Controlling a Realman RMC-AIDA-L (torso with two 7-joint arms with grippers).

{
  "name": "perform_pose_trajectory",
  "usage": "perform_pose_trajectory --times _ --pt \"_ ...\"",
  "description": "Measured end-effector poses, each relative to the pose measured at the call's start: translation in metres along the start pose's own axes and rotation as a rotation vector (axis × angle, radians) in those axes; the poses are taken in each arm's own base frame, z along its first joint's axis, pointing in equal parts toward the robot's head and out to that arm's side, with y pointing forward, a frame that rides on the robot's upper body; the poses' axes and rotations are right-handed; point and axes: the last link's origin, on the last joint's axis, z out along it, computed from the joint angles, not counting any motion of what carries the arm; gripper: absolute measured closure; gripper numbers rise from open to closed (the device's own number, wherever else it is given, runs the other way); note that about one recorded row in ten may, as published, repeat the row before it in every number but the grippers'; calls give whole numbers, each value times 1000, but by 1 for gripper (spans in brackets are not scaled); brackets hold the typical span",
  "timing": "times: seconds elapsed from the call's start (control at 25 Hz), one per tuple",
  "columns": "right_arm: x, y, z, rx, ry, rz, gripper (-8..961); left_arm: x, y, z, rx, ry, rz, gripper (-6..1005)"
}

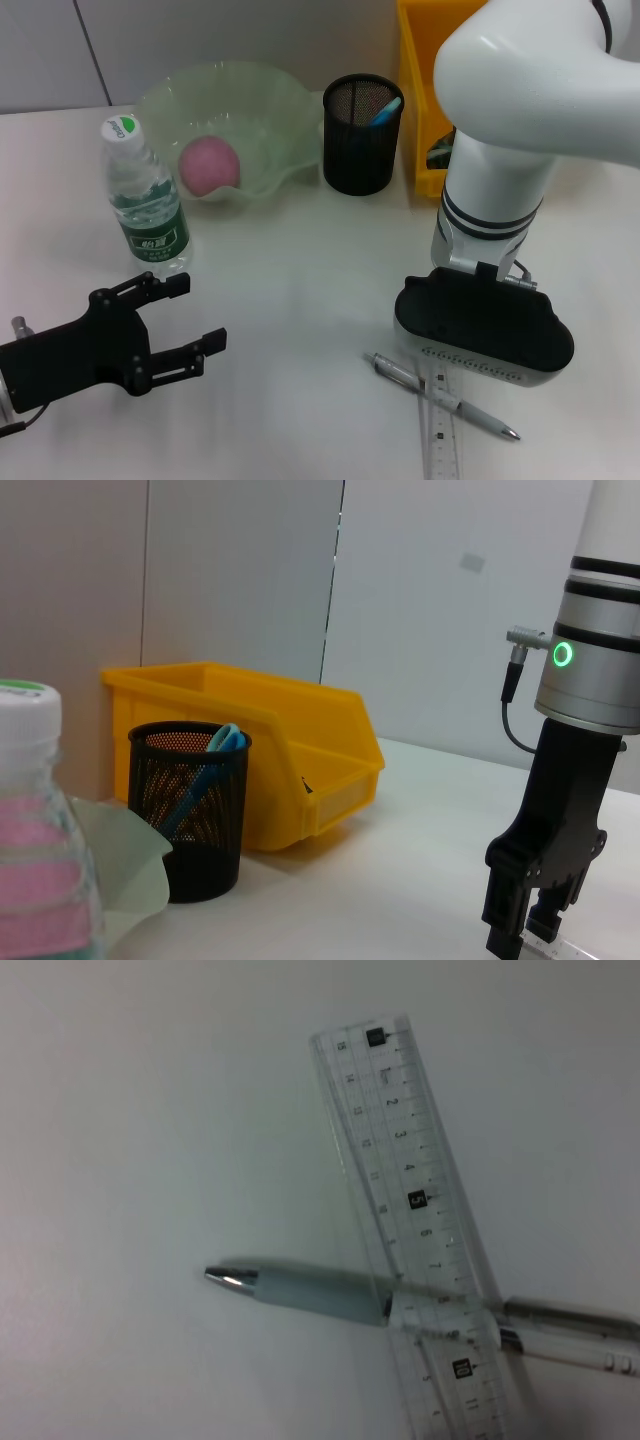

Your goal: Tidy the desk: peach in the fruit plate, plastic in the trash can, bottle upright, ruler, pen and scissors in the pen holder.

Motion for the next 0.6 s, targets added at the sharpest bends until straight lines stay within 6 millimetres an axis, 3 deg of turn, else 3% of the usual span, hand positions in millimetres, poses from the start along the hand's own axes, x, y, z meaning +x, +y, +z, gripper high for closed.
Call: perform_pose_trajectory --times 0.12,0.32,0.44,0.6 --pt "0 0 0 0 0 0 471 1 0 0 2 4 0 157" --pt "0 0 0 1 -1 2 486 1 -1 0 4 7 -1 157" --pt "0 -1 -1 5 -2 3 571 1 -1 0 5 8 -2 157" --pt "0 -1 -3 9 -8 9 571 1 -1 -1 7 9 -4 158"
